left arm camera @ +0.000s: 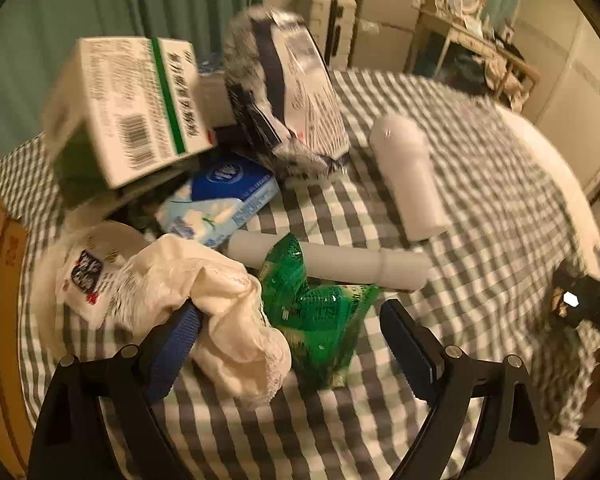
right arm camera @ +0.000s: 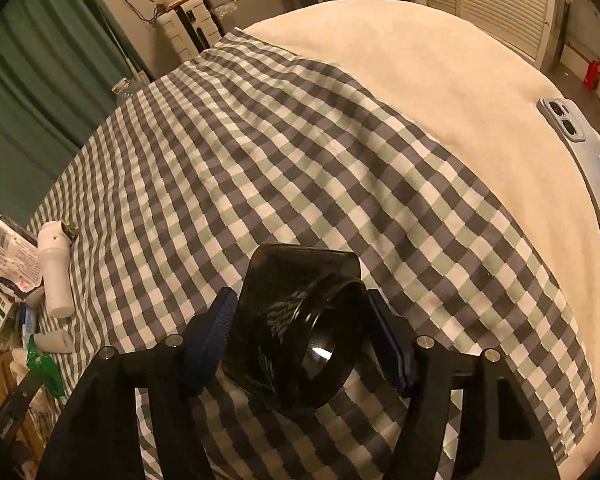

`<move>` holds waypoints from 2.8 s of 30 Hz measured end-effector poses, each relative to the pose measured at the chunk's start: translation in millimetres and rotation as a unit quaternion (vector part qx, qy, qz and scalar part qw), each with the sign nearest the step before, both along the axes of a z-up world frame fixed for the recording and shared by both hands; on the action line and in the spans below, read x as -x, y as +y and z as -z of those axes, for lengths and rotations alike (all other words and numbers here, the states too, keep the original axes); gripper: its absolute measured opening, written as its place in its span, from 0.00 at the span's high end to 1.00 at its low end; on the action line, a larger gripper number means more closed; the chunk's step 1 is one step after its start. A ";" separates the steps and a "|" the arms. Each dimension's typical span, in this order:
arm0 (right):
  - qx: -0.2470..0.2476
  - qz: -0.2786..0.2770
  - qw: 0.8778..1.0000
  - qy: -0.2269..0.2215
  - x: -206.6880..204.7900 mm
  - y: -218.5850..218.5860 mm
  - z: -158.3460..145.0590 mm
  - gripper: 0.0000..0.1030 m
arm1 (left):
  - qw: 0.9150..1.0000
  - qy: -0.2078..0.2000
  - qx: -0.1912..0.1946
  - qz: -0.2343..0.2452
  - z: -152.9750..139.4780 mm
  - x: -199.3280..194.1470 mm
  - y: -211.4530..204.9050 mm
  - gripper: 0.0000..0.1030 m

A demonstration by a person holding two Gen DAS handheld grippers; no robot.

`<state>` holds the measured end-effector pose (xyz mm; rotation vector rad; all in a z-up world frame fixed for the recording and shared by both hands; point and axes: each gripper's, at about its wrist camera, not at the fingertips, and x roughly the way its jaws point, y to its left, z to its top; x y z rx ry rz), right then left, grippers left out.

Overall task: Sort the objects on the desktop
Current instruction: 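Grasp the black cup-shaped object with the right gripper while the left grasps the white lace cloth, then carry the lace cloth and black object into the cardboard box and open both grippers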

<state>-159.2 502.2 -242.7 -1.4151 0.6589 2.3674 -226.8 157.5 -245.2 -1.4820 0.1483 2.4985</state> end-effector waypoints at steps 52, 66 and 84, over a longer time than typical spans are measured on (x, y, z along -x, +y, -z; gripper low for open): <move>0.012 -0.174 0.969 0.175 -57.3 -137.9 -194.3 0.38 | 0.981 0.129 -0.141 0.014 -185.6 -117.3 -133.4 0.74; 0.090 -0.403 0.887 0.205 -51.9 -346.3 -240.2 0.38 | 0.977 0.168 -0.081 -0.106 -237.4 -123.7 -254.6 0.74; -0.009 -0.541 0.835 0.098 -8.1 -572.0 -197.1 0.23 | 0.971 0.054 -0.058 -0.227 -145.9 -115.1 -370.9 0.13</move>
